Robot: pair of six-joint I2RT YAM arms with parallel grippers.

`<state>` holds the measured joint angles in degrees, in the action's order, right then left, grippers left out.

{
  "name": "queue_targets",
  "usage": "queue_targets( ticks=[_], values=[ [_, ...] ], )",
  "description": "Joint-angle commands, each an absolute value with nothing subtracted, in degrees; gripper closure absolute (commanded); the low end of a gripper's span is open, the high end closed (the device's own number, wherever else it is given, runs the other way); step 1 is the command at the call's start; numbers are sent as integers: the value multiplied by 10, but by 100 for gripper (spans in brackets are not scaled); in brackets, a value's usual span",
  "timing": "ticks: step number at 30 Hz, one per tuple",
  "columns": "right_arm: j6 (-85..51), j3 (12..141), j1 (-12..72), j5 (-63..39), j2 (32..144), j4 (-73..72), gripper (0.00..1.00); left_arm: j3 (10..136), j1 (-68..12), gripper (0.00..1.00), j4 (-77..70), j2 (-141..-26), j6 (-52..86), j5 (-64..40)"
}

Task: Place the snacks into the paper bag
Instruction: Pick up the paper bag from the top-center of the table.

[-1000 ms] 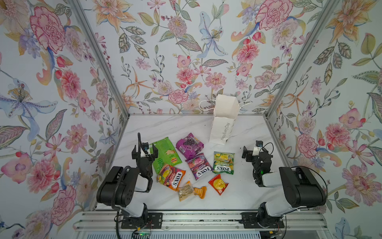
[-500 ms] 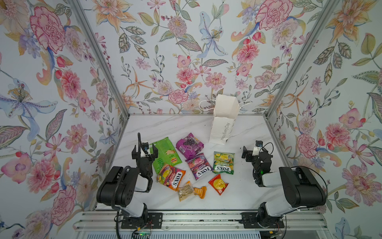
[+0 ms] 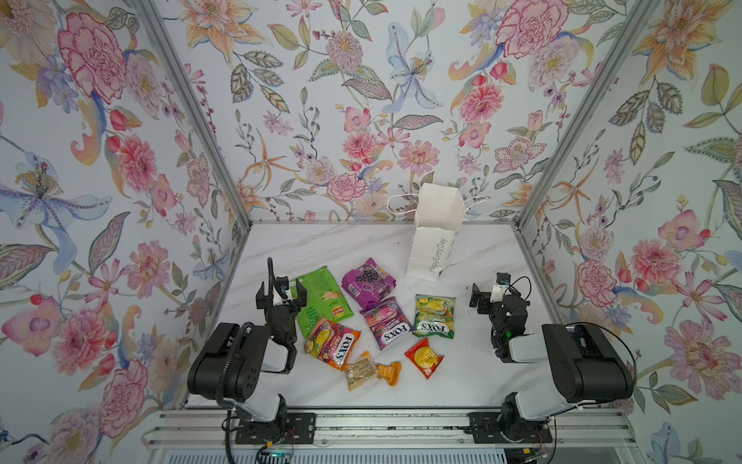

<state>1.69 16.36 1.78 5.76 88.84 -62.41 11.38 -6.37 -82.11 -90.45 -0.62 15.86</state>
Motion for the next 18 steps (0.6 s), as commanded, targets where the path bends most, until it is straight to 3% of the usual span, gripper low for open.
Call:
queue_targets(
  ticks=[1, 10, 18],
  values=[
    [15, 171, 18, 53, 886, -627, 1, 116, -63, 0, -822, -908, -3, 170],
    [34, 135, 18, 7, 856, -668, 1, 62, -96, 1, -907, -878, -24, 251],
    [46, 121, 43, 30, 732, -581, 1, 143, -147, 1, -663, -718, -41, 314]
  ],
)
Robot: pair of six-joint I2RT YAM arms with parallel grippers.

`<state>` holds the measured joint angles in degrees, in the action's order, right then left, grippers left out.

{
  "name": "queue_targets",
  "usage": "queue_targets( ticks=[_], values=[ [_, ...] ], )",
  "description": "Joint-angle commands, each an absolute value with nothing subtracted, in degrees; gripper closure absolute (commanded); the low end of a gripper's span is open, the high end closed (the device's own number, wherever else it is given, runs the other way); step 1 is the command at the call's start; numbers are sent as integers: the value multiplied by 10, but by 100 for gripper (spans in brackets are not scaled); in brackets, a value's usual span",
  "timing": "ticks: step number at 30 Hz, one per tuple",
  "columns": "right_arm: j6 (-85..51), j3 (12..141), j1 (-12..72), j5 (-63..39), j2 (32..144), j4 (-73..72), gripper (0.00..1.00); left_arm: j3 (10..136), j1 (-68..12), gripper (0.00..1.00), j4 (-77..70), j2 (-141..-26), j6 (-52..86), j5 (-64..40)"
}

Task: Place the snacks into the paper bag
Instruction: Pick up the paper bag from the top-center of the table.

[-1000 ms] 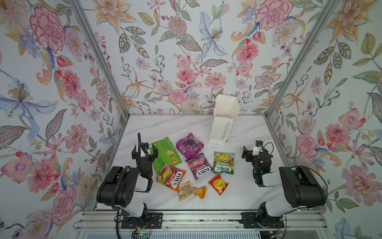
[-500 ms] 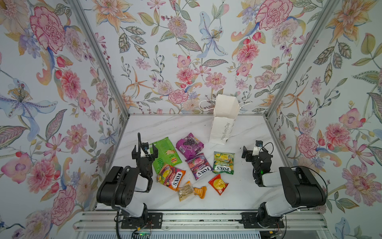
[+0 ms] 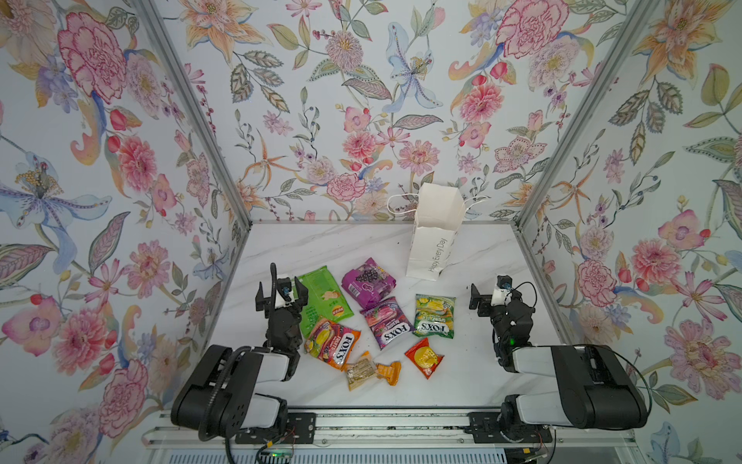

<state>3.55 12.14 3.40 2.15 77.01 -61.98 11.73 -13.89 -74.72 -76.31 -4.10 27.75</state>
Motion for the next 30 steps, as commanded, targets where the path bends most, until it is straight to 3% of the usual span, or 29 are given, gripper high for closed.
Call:
queue_targets(
  ticks=[1, 7, 11, 15, 17, 20, 26, 30],
  values=[
    [47, 125, 48, 32, 706, -556, 1, 155, -150, 1, -623, -689, -25, 312],
    [-47, 197, 55, 20, 547, -313, 1, 296, -153, 1, -286, -582, 193, 333],
    [-212, 299, 40, 73, 491, -95, 1, 378, -152, 1, -122, -575, 275, 273],
    [-241, 398, -14, -58, 487, 92, 1, 434, -144, 1, -18, -569, 260, 155],
    [-266, 399, -55, -119, 468, 103, 1, 454, -143, 1, 42, -561, 274, 175],
    [-301, 381, -108, -175, 432, 94, 1, 416, -134, 1, 26, -519, 339, 176],
    [-306, 418, -99, -214, 479, 119, 1, 414, -126, 1, 18, -487, 308, 99],
    [-286, 477, -31, -143, 495, 155, 1, 403, -128, 1, 1, -491, 300, 20]
  ],
)
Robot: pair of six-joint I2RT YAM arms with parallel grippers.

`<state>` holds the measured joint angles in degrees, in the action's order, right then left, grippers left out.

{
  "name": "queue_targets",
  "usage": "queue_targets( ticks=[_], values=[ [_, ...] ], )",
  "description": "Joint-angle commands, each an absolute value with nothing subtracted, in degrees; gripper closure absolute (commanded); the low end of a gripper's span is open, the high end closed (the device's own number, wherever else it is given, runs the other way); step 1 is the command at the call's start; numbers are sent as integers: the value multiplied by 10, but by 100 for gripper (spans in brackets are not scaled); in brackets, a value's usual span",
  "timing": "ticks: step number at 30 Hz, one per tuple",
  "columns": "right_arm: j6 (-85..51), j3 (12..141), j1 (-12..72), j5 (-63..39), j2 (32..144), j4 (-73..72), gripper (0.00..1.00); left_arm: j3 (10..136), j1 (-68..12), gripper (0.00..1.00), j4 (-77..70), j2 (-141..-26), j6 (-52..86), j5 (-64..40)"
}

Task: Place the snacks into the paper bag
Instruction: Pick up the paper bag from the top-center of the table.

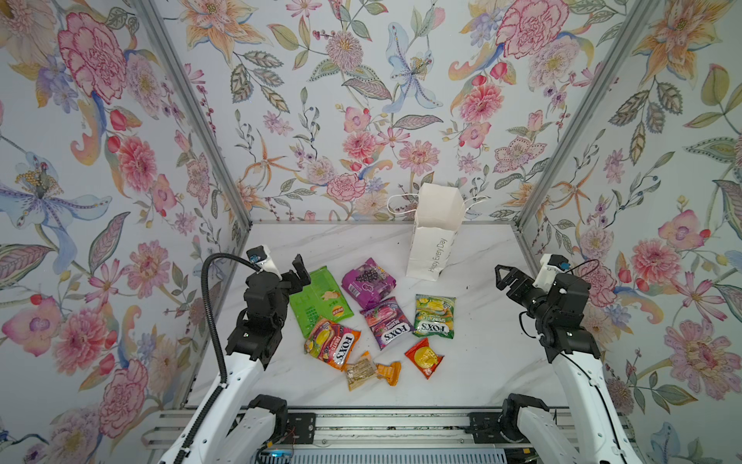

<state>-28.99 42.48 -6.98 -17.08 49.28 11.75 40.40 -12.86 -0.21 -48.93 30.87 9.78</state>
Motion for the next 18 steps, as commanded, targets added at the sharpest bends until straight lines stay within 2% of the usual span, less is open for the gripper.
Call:
queue_targets(
  ticks=[1, 5, 9, 12, 18],
  values=[
    [-275, 502, 0, -100, 503, 169, 1, 391, -133, 0, -19, -490, 300, 1],
    [-250, 606, 112, 36, 563, 202, 1, 355, -160, 0, -71, -487, 302, -6],
    [-242, 716, 190, 139, 653, 240, 1, 346, -170, 0, -88, -487, 301, -11],
    [-247, 800, 211, 190, 735, 277, 1, 341, -170, 1, -86, -478, 293, -6],
    [-258, 928, 202, 261, 866, 344, 1, 341, -171, 1, -48, -450, 293, 43]
  ],
)
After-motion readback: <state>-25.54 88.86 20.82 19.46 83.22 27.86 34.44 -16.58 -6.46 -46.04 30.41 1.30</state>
